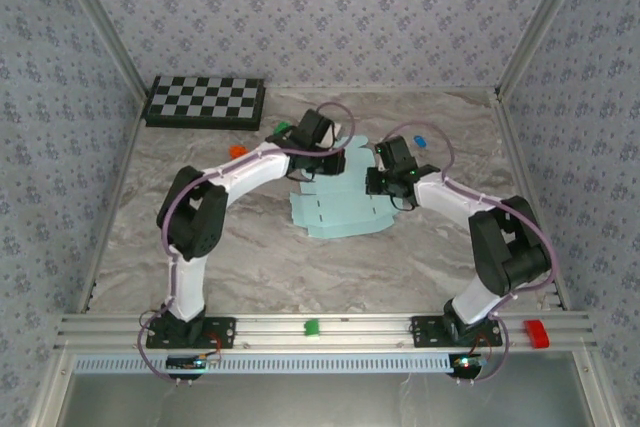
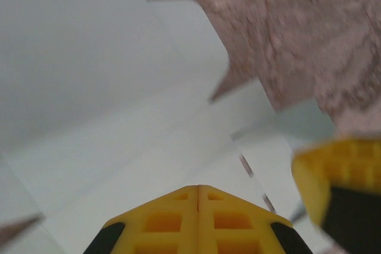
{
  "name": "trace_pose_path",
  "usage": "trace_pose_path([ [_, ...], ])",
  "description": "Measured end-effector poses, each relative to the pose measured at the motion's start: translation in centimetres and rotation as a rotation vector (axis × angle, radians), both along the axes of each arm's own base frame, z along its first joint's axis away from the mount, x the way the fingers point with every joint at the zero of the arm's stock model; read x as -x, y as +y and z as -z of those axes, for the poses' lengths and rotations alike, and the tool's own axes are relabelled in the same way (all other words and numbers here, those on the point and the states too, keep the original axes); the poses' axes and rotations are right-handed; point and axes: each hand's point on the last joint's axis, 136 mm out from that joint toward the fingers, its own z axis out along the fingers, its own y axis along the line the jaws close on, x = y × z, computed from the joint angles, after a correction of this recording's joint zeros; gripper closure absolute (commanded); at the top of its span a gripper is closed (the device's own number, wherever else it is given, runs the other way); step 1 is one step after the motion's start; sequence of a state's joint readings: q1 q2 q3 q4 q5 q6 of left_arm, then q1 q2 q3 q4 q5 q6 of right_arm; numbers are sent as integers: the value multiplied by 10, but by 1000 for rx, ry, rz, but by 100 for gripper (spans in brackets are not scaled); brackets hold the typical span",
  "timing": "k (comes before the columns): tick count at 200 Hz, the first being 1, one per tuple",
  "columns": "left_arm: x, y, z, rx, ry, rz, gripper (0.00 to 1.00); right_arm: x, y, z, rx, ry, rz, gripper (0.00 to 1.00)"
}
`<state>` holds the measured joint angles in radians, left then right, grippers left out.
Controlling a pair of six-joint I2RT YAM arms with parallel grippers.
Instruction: Fold the paper box
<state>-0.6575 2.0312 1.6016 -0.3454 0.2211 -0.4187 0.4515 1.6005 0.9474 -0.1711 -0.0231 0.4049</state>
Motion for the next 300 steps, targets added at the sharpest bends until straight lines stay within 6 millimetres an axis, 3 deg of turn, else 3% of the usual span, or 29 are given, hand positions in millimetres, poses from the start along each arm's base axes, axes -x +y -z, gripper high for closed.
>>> trace_pose_path([
  [18, -30, 7, 12, -24, -6, -21, 100, 14, 13, 9, -23, 28, -27, 94],
  [46, -61, 19, 43, -73, 22, -37, 100, 30, 28, 22, -44, 67, -54, 97],
  [75, -73, 21, 64, -107, 49, -29, 100, 33, 35, 33, -61, 88, -49, 97],
  [104, -68, 19, 71, -125, 72, -9, 100, 38, 30, 45, -49, 116, -30, 98],
  [133, -53, 22, 91, -148, 109, 9, 100, 40, 18, 51, -29, 130, -3, 98],
  [197, -14, 37, 90, -192, 116, 17, 100, 34, -12, 57, -1, 146, 72, 97],
  [238, 22, 42, 91, -226, 146, 5, 100, 26, -30, 58, 16, 145, 111, 97],
  [270, 61, 38, 92, -225, 182, 9, 100, 2, -42, 57, 37, 133, 133, 97],
  [300, 95, 26, 93, -218, 212, 33, 100, -26, -38, 56, 50, 109, 114, 96],
])
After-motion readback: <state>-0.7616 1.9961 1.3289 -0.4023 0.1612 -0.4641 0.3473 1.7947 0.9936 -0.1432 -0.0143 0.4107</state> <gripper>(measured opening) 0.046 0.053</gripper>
